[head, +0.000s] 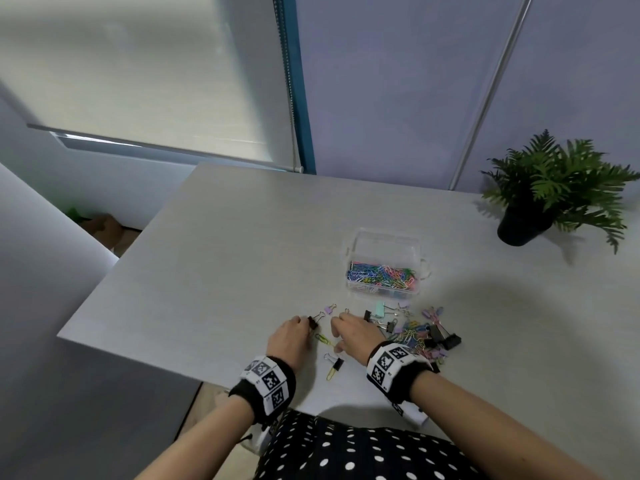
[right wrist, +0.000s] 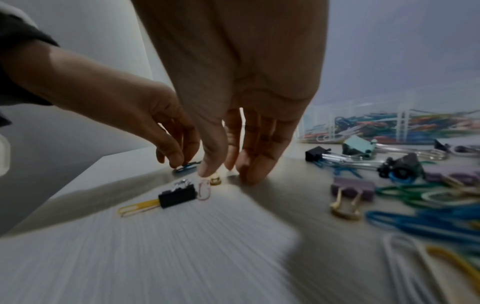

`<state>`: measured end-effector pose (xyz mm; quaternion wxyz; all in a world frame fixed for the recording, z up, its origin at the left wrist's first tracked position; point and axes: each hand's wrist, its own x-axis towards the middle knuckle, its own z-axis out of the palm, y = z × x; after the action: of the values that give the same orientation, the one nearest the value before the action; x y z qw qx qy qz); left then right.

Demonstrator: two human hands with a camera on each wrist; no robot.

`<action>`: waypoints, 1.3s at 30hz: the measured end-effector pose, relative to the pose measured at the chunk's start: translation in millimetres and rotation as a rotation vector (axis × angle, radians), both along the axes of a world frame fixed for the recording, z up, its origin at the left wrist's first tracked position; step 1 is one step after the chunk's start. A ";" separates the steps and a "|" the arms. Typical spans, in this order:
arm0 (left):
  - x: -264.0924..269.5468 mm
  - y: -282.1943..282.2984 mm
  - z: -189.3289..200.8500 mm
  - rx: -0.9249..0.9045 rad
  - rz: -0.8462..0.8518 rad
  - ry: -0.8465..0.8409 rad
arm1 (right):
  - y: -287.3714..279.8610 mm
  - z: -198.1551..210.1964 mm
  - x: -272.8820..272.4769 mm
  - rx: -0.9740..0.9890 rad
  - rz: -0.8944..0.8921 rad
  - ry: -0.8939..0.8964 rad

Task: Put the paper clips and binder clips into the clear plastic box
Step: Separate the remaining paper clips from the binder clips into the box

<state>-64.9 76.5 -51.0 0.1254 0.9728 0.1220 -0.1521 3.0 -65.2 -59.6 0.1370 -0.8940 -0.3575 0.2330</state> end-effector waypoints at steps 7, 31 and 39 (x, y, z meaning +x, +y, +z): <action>-3.3 -8.6 -4.5 -0.046 0.045 -0.094 | -9.1 -2.8 -5.6 0.056 0.041 -0.055; 10.2 22.6 2.6 -0.193 0.092 -0.158 | -15.3 -0.9 1.5 -0.016 -0.009 -0.057; 11.8 27.7 8.5 -0.747 0.338 -0.124 | -18.9 0.5 5.2 -0.005 0.048 -0.017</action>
<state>-53.1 104.2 -42.5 0.5002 0.8339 0.2087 -0.1043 8.2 -84.1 -59.1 0.1262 -0.8875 -0.3793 0.2294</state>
